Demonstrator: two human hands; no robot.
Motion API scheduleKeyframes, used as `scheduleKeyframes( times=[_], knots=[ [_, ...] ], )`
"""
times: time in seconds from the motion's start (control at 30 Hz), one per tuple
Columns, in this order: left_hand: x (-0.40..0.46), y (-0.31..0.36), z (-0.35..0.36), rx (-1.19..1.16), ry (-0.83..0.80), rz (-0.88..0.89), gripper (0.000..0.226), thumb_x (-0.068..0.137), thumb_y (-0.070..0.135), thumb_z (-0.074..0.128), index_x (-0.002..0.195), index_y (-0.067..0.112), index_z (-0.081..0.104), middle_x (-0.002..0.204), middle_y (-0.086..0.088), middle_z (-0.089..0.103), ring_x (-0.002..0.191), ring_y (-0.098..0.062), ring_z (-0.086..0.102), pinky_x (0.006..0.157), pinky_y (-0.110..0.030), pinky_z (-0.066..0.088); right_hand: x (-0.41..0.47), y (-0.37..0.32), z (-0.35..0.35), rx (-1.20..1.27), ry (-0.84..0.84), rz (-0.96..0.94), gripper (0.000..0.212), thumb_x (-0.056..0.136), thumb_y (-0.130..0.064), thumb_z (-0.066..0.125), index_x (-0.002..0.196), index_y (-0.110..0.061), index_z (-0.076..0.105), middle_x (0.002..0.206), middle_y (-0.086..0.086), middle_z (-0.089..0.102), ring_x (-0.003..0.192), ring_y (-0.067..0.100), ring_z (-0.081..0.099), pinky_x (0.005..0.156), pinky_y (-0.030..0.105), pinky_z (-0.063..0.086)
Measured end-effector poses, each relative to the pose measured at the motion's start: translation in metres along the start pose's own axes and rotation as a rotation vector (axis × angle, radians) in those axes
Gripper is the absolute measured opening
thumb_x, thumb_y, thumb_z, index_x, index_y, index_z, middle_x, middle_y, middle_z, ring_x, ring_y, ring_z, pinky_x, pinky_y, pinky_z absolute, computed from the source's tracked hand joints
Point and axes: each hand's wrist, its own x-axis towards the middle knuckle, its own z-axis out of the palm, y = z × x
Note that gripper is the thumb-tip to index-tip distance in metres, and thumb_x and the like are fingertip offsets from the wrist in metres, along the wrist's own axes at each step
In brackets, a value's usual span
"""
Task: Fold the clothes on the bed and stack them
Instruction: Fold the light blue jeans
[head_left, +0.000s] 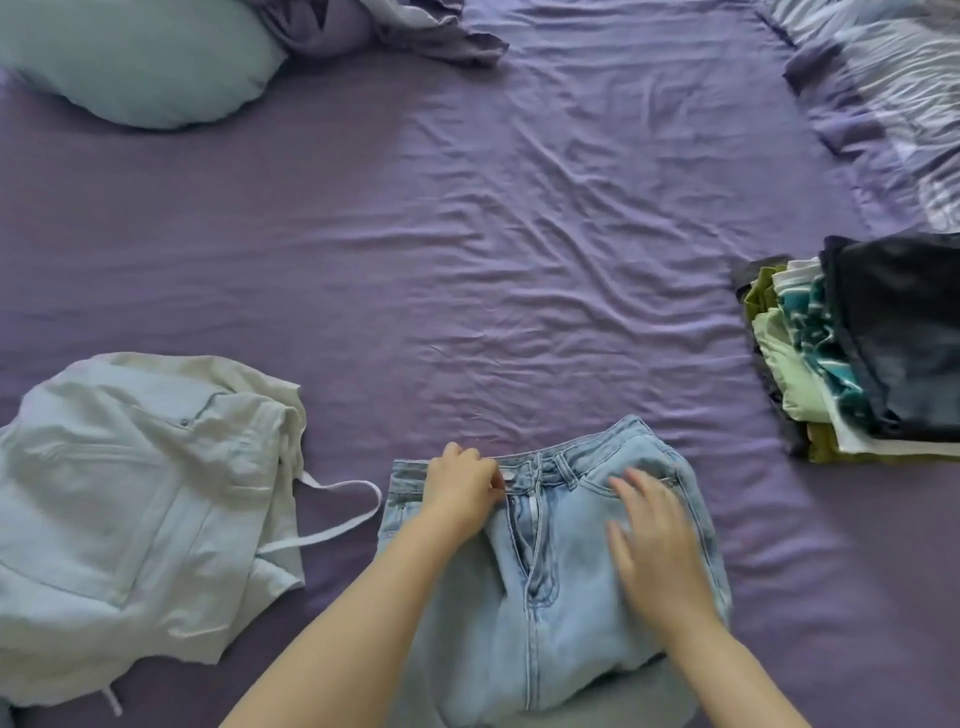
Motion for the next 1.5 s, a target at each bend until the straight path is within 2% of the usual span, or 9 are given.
scheduleKeyframes(
  times=[0.17,0.23,0.33,0.4,0.63,0.73,0.8,0.93,1.5],
  knots=[
    [-0.03,0.015,0.008,-0.345,0.142,0.048,0.015,0.094,0.028,0.054,0.101,0.019,0.063,0.102,0.0,0.059,0.1,-0.022,0.054,0.078,-0.031,0.041,-0.032,-0.023,0.041,0.22,-0.195,0.085,0.055,0.09,-0.029,0.063,0.135,-0.004,0.046,0.142,0.009,0.045,0.132,0.023,0.04,0.112,0.033,0.028],
    [-0.057,0.021,0.027,-0.347,0.078,0.165,0.025,0.095,0.031,0.051,0.113,0.018,0.063,0.116,-0.001,0.056,0.114,-0.023,0.05,0.092,-0.032,0.039,-0.04,-0.017,0.051,0.165,-0.246,0.162,0.062,0.094,-0.041,0.053,0.143,-0.008,0.036,0.152,0.005,0.031,0.141,0.018,0.028,0.116,0.029,0.016],
    [-0.093,0.022,0.063,-0.231,-0.073,0.117,0.053,0.101,0.045,0.03,0.151,0.032,0.02,0.158,0.014,0.011,0.147,-0.012,0.004,0.119,-0.035,0.001,-0.052,-0.005,0.058,0.055,-0.348,0.123,0.07,0.094,-0.056,0.039,0.151,-0.021,0.016,0.159,-0.002,0.007,0.146,0.011,0.007,0.117,0.028,0.0],
    [-0.1,0.021,0.078,-0.167,-0.094,0.076,0.059,0.1,0.054,0.019,0.15,0.035,-0.006,0.154,0.019,-0.016,0.145,-0.008,-0.016,0.117,-0.033,-0.014,-0.055,-0.003,0.06,0.045,-0.386,0.089,0.067,0.095,-0.056,0.036,0.151,-0.032,0.01,0.16,-0.001,-0.002,0.147,0.012,0.002,0.117,0.031,-0.003],
    [-0.099,0.014,0.086,-0.129,-0.092,-0.032,0.059,0.091,0.069,0.02,0.132,0.059,-0.022,0.158,0.01,-0.019,0.144,-0.017,-0.023,0.114,-0.033,-0.017,-0.046,-0.004,0.071,-0.018,-0.365,0.089,0.046,0.101,-0.043,0.026,0.146,-0.048,0.016,0.159,0.003,-0.012,0.145,0.021,0.007,0.116,0.036,0.004],
    [-0.102,0.011,0.088,-0.238,-0.048,-0.005,0.062,0.088,0.071,0.032,0.133,0.065,-0.011,0.158,0.012,-0.017,0.145,-0.014,-0.02,0.116,-0.033,-0.009,-0.048,0.005,0.075,0.005,-0.407,0.083,0.048,0.102,-0.042,0.027,0.146,-0.047,0.012,0.159,0.004,-0.015,0.146,0.022,0.004,0.117,0.035,0.003],
    [-0.107,0.009,0.084,-0.411,0.053,0.012,0.061,0.084,0.064,0.052,0.137,0.061,0.022,0.159,0.01,-0.007,0.146,-0.013,-0.012,0.117,-0.034,0.003,-0.051,0.01,0.076,0.027,-0.424,0.074,0.053,0.101,-0.042,0.028,0.148,-0.042,0.003,0.158,0.003,-0.016,0.147,0.02,0.001,0.117,0.035,0.0],
    [-0.106,0.018,0.072,-0.525,0.141,-0.003,0.026,0.079,0.044,0.072,0.104,0.041,0.067,0.154,0.006,0.023,0.147,-0.022,-0.002,0.117,-0.046,0.011,-0.052,0.011,0.079,0.098,-0.404,0.093,0.062,0.101,-0.041,0.031,0.148,-0.033,-0.008,0.159,0.001,-0.014,0.147,0.013,-0.005,0.116,0.034,-0.006],
    [-0.085,0.031,0.059,-0.531,0.173,-0.077,0.006,0.077,0.026,0.075,0.082,0.029,0.077,0.115,0.009,0.057,0.114,-0.017,0.044,0.099,-0.033,0.032,-0.07,0.001,0.093,-0.021,-0.295,0.08,0.076,0.091,-0.065,0.025,0.143,-0.029,-0.017,0.158,0.007,-0.01,0.14,0.014,-0.02,0.115,0.036,-0.011]
  ],
)
